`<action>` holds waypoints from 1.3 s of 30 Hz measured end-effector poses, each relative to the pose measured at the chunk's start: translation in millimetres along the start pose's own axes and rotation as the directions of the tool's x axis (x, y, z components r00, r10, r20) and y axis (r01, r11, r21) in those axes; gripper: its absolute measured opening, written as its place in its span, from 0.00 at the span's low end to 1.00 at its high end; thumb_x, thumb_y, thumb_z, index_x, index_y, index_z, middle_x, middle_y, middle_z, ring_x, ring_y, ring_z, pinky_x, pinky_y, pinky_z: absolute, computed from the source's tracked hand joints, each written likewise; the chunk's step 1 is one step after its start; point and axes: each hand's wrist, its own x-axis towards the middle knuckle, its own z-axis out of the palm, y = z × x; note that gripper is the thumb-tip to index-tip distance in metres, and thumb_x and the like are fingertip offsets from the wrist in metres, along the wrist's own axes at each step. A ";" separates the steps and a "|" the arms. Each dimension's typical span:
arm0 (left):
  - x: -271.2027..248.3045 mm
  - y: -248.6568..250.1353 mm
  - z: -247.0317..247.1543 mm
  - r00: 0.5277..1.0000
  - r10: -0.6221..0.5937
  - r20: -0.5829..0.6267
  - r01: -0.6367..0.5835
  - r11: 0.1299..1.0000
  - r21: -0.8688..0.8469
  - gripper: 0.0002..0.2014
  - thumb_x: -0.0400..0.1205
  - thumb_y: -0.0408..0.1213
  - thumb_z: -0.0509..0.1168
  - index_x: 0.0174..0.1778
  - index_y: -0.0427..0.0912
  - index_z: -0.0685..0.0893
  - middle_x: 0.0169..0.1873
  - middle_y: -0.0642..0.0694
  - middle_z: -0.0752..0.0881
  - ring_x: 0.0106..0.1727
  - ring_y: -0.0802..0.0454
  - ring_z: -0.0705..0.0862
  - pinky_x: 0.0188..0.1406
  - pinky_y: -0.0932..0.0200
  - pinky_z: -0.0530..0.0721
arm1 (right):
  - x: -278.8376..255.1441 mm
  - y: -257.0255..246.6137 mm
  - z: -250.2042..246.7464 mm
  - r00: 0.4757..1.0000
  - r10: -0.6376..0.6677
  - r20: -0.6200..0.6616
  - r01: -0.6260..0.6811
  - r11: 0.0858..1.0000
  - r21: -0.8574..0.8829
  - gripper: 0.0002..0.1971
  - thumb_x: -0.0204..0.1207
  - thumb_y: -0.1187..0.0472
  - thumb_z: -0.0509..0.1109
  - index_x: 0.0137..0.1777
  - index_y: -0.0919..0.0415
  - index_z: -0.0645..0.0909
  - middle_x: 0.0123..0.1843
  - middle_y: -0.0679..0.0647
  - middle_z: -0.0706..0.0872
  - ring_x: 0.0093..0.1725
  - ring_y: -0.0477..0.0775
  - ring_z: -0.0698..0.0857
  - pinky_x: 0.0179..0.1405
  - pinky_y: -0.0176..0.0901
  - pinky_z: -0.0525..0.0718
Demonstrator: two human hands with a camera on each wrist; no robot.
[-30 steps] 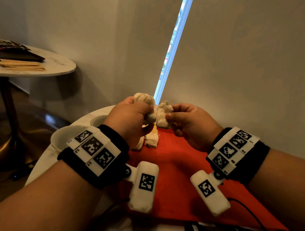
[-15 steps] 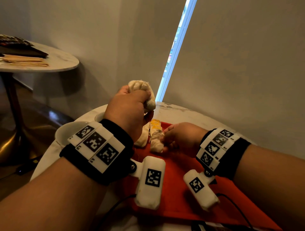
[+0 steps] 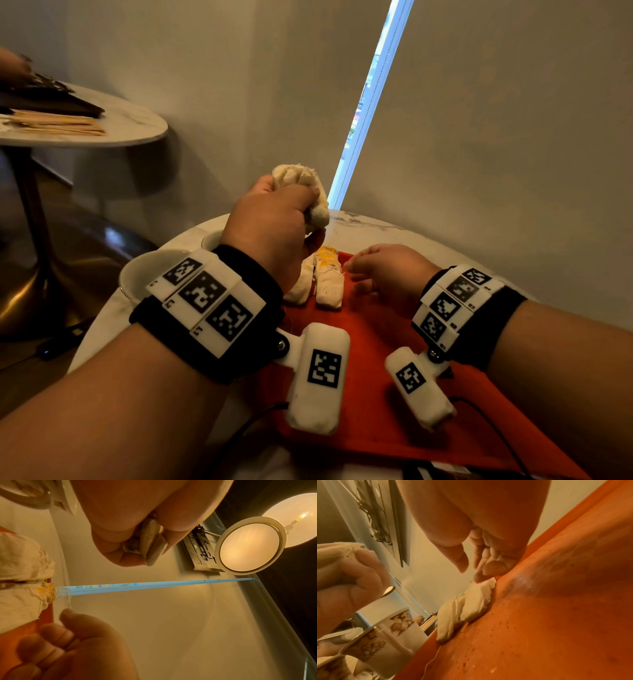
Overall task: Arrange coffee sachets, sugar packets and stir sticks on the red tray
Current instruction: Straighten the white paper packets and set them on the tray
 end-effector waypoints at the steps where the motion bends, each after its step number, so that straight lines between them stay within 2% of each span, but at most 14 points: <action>1: -0.2 0.2 0.2 1.000 0.003 0.001 -0.003 1.000 -0.004 0.07 0.84 0.28 0.64 0.52 0.45 0.83 0.39 0.44 0.83 0.38 0.49 0.82 0.33 0.57 0.84 | -1.0 -0.4 -0.8 1.000 -0.021 -0.003 0.021 0.999 0.026 0.08 0.81 0.69 0.71 0.57 0.70 0.81 0.46 0.64 0.84 0.31 0.56 0.84 0.20 0.38 0.79; 4: -0.3 0.5 1.7 1.000 0.013 -0.002 -0.013 1.000 -0.022 0.08 0.85 0.28 0.63 0.50 0.45 0.82 0.38 0.44 0.82 0.37 0.49 0.81 0.33 0.57 0.85 | -8.1 -1.7 0.3 0.990 -0.029 0.140 0.011 0.992 0.125 0.05 0.82 0.69 0.69 0.56 0.69 0.80 0.45 0.66 0.85 0.34 0.61 0.87 0.23 0.42 0.84; 6: -0.1 0.4 2.1 1.000 -0.006 -0.001 0.006 0.999 -0.040 0.07 0.85 0.28 0.63 0.50 0.45 0.82 0.40 0.42 0.83 0.37 0.49 0.82 0.32 0.57 0.85 | -12.1 -1.8 2.9 0.967 -0.011 0.255 -0.012 0.996 0.088 0.05 0.83 0.68 0.68 0.56 0.68 0.81 0.48 0.68 0.87 0.40 0.64 0.89 0.32 0.48 0.90; 8: 0.4 0.0 2.1 1.000 -0.028 -0.006 0.028 0.999 -0.047 0.06 0.85 0.29 0.64 0.51 0.46 0.80 0.46 0.40 0.83 0.40 0.48 0.84 0.32 0.58 0.85 | -13.0 -1.0 6.7 0.956 0.000 0.292 -0.014 0.999 0.046 0.04 0.83 0.70 0.67 0.54 0.68 0.81 0.48 0.69 0.88 0.44 0.65 0.89 0.44 0.52 0.89; 9: 0.9 -0.3 1.8 0.999 -0.035 -0.015 0.035 0.998 -0.046 0.06 0.85 0.30 0.65 0.51 0.46 0.80 0.48 0.39 0.83 0.43 0.47 0.84 0.32 0.58 0.86 | -12.5 -0.1 8.5 0.956 0.005 0.293 -0.018 0.999 0.043 0.03 0.84 0.71 0.66 0.53 0.68 0.81 0.46 0.69 0.87 0.42 0.64 0.88 0.45 0.52 0.88; 12: 2.4 -0.9 0.8 0.999 -0.040 -0.028 0.039 0.998 -0.047 0.06 0.85 0.30 0.66 0.51 0.46 0.79 0.48 0.39 0.83 0.43 0.46 0.85 0.31 0.58 0.86 | -8.6 0.7 11.4 0.960 0.008 0.278 -0.026 0.998 0.060 0.05 0.84 0.73 0.64 0.50 0.68 0.81 0.42 0.66 0.86 0.38 0.62 0.87 0.42 0.50 0.86; 20: 1.6 -1.4 0.9 0.999 -0.033 -0.016 0.032 0.999 -0.030 0.06 0.85 0.30 0.65 0.52 0.46 0.78 0.47 0.41 0.82 0.44 0.47 0.84 0.31 0.58 0.86 | -4.8 -1.6 13.1 0.959 0.016 0.282 -0.037 0.997 0.068 0.07 0.83 0.75 0.63 0.50 0.67 0.81 0.42 0.66 0.85 0.35 0.59 0.87 0.32 0.45 0.83; 22: 1.1 -1.4 1.1 0.999 -0.047 -0.005 0.047 0.998 -0.032 0.06 0.85 0.30 0.65 0.51 0.46 0.78 0.47 0.41 0.81 0.43 0.47 0.84 0.31 0.57 0.87 | -5.9 -1.8 11.5 0.963 0.007 0.269 -0.022 0.998 0.052 0.07 0.83 0.75 0.63 0.49 0.67 0.82 0.42 0.66 0.85 0.36 0.59 0.87 0.31 0.45 0.83; 24: -0.6 -0.9 1.6 0.998 -0.056 0.021 0.056 0.998 -0.041 0.05 0.85 0.30 0.65 0.49 0.45 0.78 0.43 0.42 0.81 0.41 0.48 0.83 0.31 0.58 0.88 | -6.4 -2.4 8.1 0.974 -0.044 0.221 0.036 0.999 0.040 0.06 0.82 0.74 0.65 0.49 0.66 0.82 0.42 0.64 0.85 0.35 0.58 0.86 0.26 0.42 0.82; 27: -1.2 -3.1 1.5 0.994 -0.058 0.095 0.062 0.997 -0.041 0.04 0.85 0.29 0.64 0.47 0.42 0.79 0.33 0.44 0.81 0.34 0.51 0.82 0.29 0.59 0.87 | -8.0 -8.2 -0.9 0.977 -0.180 0.115 0.169 0.981 0.098 0.03 0.82 0.66 0.69 0.52 0.66 0.82 0.40 0.60 0.83 0.31 0.53 0.81 0.26 0.41 0.75; 29: -2.5 -5.1 1.6 0.980 -0.080 0.182 0.083 0.997 -0.010 0.03 0.86 0.30 0.64 0.50 0.42 0.78 0.28 0.47 0.79 0.27 0.55 0.81 0.29 0.60 0.85 | -13.0 -14.7 -7.6 0.962 -0.261 0.075 0.242 0.950 0.198 0.08 0.81 0.59 0.71 0.52 0.64 0.82 0.37 0.57 0.81 0.30 0.51 0.79 0.29 0.43 0.71; 32: -5.4 -7.5 1.1 0.949 -0.109 0.295 0.092 0.993 0.072 0.04 0.87 0.33 0.62 0.47 0.44 0.78 0.26 0.50 0.77 0.25 0.59 0.77 0.28 0.63 0.82 | -24.9 -24.1 -15.8 0.929 -0.361 0.079 0.325 0.901 0.287 0.19 0.69 0.49 0.79 0.51 0.62 0.81 0.37 0.54 0.81 0.31 0.50 0.80 0.29 0.44 0.72; 36: -11.9 -6.0 1.1 0.895 -0.145 0.421 0.063 0.977 0.203 0.10 0.88 0.37 0.59 0.41 0.47 0.78 0.27 0.50 0.73 0.25 0.59 0.70 0.27 0.67 0.77 | -38.5 -32.8 -17.2 0.885 -0.452 0.115 0.385 0.847 0.367 0.16 0.67 0.50 0.74 0.48 0.60 0.81 0.37 0.55 0.82 0.32 0.51 0.79 0.29 0.43 0.70; 39: -13.5 -6.7 1.3 0.864 -0.176 0.471 0.064 0.967 0.245 0.11 0.88 0.38 0.59 0.39 0.47 0.77 0.27 0.50 0.71 0.26 0.58 0.64 0.26 0.67 0.73 | -43.3 -35.2 -15.4 0.865 -0.488 0.116 0.418 0.829 0.371 0.13 0.67 0.57 0.80 0.48 0.60 0.82 0.35 0.55 0.85 0.30 0.51 0.82 0.28 0.42 0.71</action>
